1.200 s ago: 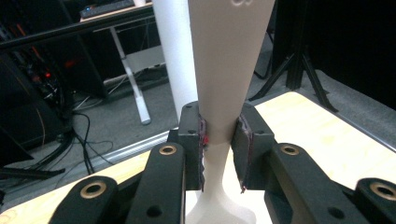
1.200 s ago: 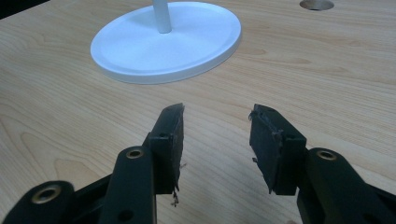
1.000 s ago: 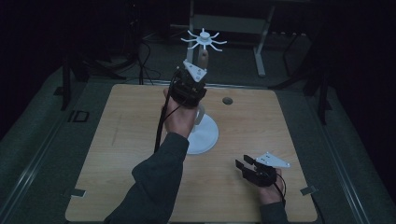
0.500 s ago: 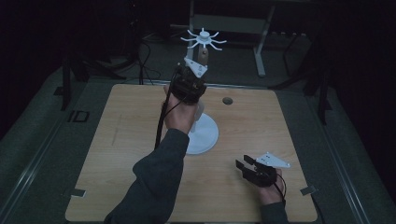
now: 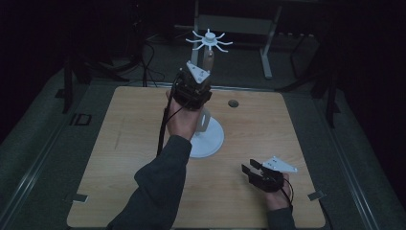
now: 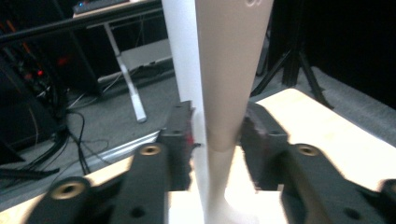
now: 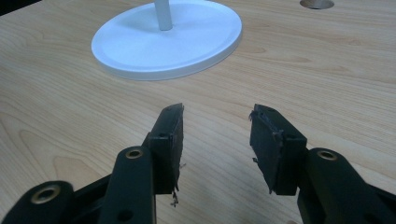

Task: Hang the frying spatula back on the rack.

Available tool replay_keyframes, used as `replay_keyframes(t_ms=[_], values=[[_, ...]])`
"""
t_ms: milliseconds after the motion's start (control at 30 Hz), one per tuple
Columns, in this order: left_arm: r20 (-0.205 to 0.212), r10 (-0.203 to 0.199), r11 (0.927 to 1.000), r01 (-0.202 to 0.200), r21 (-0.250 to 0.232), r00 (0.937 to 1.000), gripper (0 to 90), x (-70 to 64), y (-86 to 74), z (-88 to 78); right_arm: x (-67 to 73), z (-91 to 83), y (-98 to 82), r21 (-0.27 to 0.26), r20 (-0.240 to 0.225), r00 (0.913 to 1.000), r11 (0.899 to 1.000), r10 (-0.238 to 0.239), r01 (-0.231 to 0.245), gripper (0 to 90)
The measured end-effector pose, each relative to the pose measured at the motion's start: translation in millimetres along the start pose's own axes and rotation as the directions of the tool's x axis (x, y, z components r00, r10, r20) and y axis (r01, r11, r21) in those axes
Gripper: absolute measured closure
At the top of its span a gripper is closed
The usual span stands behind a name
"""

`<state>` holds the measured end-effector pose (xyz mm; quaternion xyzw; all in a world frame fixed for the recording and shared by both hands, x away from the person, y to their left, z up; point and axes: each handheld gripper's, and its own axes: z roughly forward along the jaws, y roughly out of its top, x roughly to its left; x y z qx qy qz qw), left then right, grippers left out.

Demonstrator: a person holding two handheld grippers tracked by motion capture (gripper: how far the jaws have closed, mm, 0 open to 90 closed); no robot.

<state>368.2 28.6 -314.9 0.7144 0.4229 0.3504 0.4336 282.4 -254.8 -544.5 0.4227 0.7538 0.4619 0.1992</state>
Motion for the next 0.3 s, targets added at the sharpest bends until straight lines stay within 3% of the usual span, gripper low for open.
replay_keyframes(t_ms=[167, 300], values=[[0.028, -0.001, 0.9987, 0.002, -0.052, 0.9996, 42.5, -1.2, -6.7, -14.6, 1.2, 0.3, -0.1, 0.006, 0.009, 0.9999, 1.000, -0.011, 0.011, 53.7], [0.084, -0.008, 0.9967, 0.015, -0.080, 0.9965, 36.6, -1.2, -16.2, -29.9, 1.6, 0.7, 0.0, 0.007, 0.013, 0.9997, 1.000, -0.020, 0.020, 52.4]])
